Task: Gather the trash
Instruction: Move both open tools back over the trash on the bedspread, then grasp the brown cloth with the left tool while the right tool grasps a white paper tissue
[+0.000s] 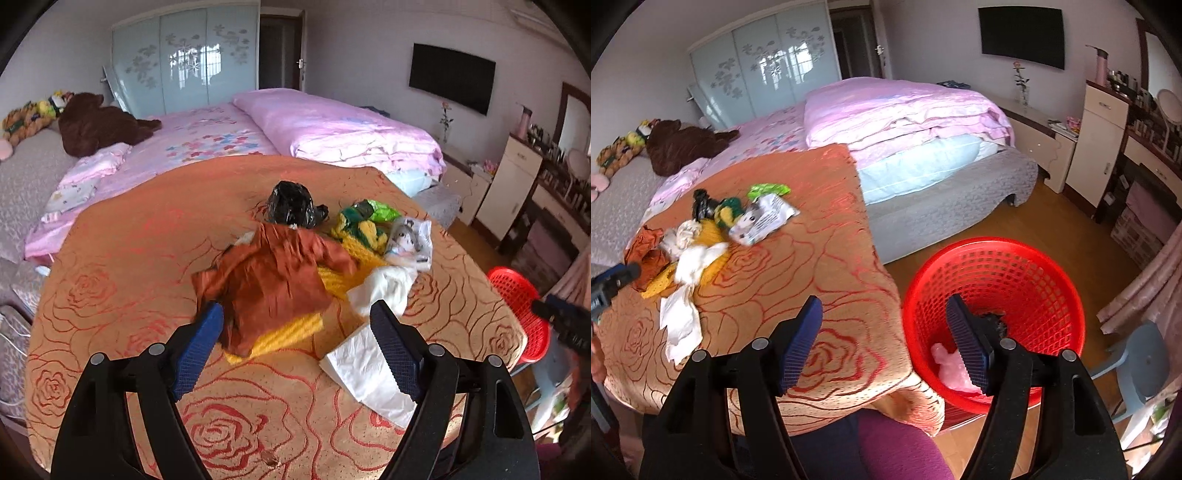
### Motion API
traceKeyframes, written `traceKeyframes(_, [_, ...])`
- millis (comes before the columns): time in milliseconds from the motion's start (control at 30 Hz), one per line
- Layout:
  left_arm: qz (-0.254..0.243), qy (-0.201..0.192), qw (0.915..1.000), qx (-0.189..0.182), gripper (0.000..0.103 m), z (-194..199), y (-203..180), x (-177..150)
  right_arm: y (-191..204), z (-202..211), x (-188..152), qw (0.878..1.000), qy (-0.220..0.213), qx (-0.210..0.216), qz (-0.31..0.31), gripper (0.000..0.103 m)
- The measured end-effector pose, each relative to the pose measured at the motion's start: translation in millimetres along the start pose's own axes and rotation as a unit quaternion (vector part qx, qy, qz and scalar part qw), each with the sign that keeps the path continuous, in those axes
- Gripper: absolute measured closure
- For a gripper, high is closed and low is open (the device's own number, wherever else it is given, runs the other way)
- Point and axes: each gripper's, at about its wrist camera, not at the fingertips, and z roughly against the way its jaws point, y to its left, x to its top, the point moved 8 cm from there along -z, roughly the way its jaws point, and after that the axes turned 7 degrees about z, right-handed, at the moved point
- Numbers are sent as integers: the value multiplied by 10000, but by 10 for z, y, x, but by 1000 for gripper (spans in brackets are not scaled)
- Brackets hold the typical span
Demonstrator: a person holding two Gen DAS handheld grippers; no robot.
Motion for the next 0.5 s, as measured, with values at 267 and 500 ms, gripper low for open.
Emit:
traceKeyframes(267, [190, 1, 9998, -18, 24, -160, 73, 139, 25, -25, -30, 10000, 65, 55, 6, 36])
traceKeyframes(500, [328, 78, 9994, 120, 46, -291, 213, 145, 353, -33, -23, 9983, 68, 484, 328, 35])
